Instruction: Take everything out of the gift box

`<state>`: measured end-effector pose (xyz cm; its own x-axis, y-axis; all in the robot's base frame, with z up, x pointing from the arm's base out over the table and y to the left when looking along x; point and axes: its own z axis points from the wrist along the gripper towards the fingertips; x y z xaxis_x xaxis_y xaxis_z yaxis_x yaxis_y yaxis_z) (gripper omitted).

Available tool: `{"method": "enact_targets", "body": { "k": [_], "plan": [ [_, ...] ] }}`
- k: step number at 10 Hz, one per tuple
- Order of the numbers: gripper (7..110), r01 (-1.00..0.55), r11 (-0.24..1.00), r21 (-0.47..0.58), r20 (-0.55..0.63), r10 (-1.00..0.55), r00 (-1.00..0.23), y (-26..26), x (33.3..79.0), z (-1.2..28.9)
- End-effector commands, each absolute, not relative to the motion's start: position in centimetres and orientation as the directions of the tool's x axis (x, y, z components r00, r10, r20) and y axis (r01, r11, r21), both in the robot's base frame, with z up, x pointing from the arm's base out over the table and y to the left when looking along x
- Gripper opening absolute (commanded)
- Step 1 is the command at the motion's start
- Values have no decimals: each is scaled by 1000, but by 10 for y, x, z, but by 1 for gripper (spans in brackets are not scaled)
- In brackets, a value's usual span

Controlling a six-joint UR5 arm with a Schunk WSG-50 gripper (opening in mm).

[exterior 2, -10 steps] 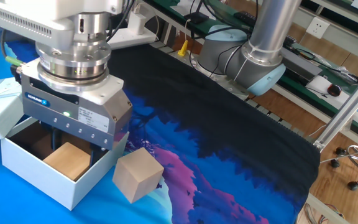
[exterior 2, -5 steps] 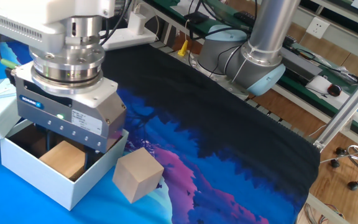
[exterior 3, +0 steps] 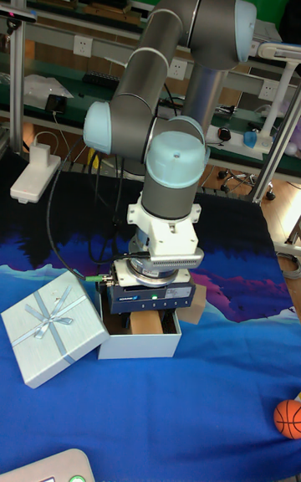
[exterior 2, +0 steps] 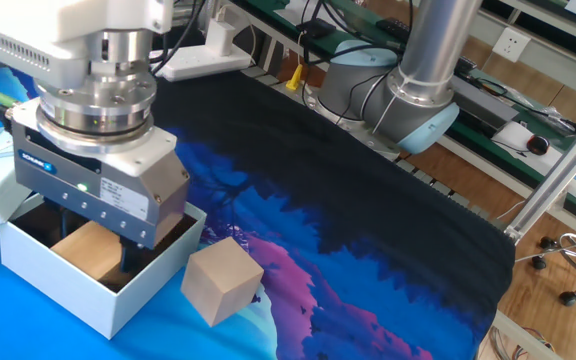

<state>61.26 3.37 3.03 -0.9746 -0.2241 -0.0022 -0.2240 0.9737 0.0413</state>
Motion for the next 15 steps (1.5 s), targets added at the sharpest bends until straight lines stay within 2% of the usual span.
{"method": "enact_targets", "body": {
  "k": [1,2,4,5,7,9,10,12,15],
  "plan": [
    [7,-164,985,48,11,-165,-986,62,606,42],
    [7,-167,983,80,2,-168,-986,72,603,40],
    [7,-194,979,64,5,-195,-981,59,602,40],
    [7,-217,976,37,21,-217,-976,45,598,52],
    [7,-250,967,46,48,-252,-966,39,583,94],
    [7,-191,978,80,75,-197,-977,70,548,132],
    [7,-146,984,106,71,-154,-986,96,529,141],
    [7,-83,982,168,51,-92,-994,130,501,137],
    [7,-57,982,179,41,-65,-997,140,486,113]
  ]
}}
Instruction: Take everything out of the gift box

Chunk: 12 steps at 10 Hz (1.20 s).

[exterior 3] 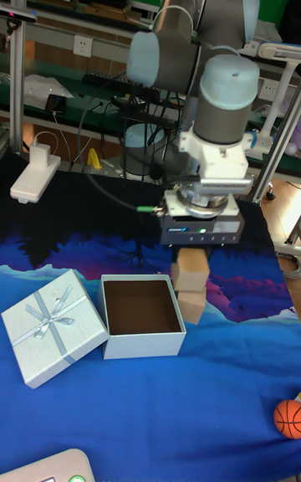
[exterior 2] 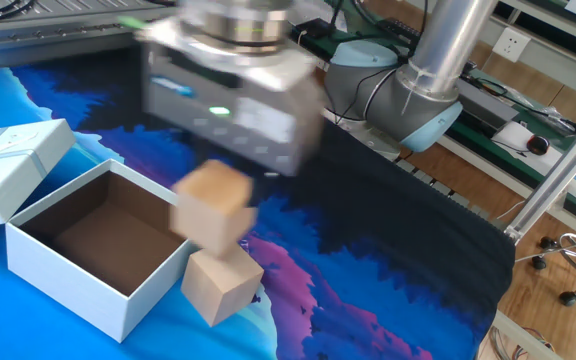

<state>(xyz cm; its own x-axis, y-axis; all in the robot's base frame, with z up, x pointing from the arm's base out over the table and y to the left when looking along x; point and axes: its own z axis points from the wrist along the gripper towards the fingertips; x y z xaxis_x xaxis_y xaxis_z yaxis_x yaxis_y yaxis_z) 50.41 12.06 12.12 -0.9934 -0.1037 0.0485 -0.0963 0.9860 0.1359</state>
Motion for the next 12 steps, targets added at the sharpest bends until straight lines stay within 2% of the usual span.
{"method": "enact_targets", "body": {
  "k": [1,3,7,8,10,11,12],
  "plan": [
    [7,-54,981,184,29,-60,-998,142,493,105],
    [7,-33,985,170,0,-33,-999,150,506,94],
    [7,-27,996,83,-17,-26,-1000,128,510,89],
    [22,-58,993,102,-28,-55,-998,133,512,88],
    [22,-70,989,130,-40,-65,-997,140,517,89],
    [44,-91,983,161,-45,-85,-995,147,518,89],
    [44,-113,978,174,-44,-107,-993,148,518,88]
  ]
}}
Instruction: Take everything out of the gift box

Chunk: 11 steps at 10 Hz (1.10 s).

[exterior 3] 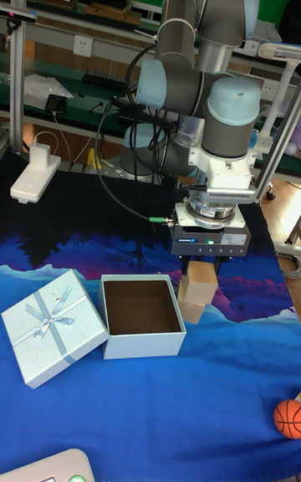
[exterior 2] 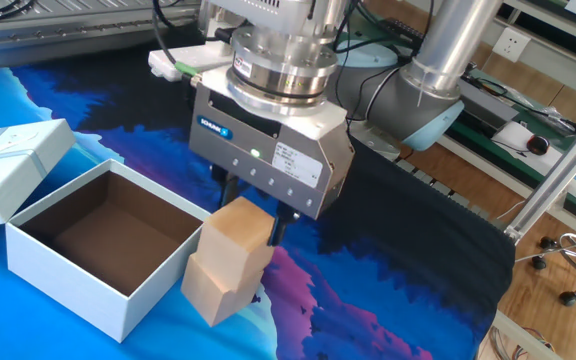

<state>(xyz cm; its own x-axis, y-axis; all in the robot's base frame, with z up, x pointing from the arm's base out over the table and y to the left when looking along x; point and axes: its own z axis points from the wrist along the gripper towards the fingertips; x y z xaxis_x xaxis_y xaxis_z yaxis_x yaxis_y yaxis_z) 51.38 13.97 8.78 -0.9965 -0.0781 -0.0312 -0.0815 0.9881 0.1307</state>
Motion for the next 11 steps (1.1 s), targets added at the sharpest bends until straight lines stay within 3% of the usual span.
{"method": "enact_targets", "body": {
  "k": [1,2,3,6,9,10,11],
  "plan": [
    [66,-139,974,179,-56,-131,-990,148,521,88],
    [66,-157,977,145,-60,-150,-987,137,525,85],
    [88,-160,976,145,-56,-153,-987,137,524,85],
    [88,-138,971,195,20,-144,-989,138,476,139],
    [88,-210,966,149,6,-214,-977,78,494,141],
    [66,-205,977,51,9,-205,-979,34,511,133],
    [66,-200,980,-7,-1,-200,-980,-2,532,129]
  ]
}}
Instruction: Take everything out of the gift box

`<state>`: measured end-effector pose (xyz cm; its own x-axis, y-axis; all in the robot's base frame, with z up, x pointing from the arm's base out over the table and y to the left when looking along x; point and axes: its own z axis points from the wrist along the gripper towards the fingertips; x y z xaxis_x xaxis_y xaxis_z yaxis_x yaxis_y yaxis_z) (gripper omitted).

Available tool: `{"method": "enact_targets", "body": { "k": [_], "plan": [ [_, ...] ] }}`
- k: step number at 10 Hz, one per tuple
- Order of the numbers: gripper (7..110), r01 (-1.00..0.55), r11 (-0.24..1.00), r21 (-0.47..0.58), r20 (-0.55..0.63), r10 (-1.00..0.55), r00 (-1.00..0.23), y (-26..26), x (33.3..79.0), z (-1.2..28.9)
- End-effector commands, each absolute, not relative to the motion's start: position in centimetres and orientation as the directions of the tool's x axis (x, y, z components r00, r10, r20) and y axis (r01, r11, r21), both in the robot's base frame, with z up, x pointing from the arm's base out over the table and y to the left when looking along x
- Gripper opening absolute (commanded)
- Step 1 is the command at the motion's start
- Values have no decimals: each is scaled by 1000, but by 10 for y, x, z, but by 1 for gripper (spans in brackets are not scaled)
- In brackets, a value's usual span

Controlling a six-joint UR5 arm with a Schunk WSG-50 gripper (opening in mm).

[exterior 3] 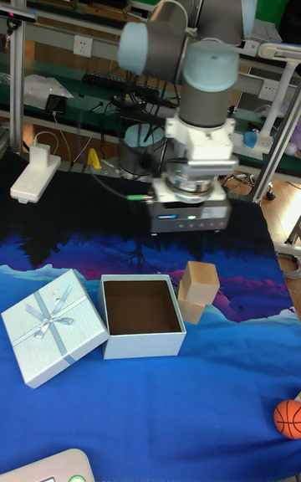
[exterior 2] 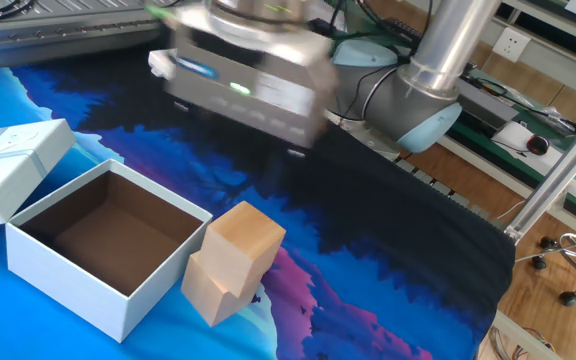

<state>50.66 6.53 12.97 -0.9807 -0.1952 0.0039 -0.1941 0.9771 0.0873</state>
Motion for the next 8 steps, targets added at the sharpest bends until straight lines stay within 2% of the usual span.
{"method": "enact_targets", "body": {
  "k": [1,2,3,4,8],
  "plan": [
    [66,-221,975,-8,-12,-222,-975,-14,552,126],
    [66,-220,975,-13,-25,-220,-975,-16,569,120],
    [7,-201,980,19,-49,-199,-979,-2,575,110],
    [7,-175,984,38,-53,-173,-984,14,568,101],
    [7,-184,982,37,-49,-182,-982,2,567,107]
  ]
}}
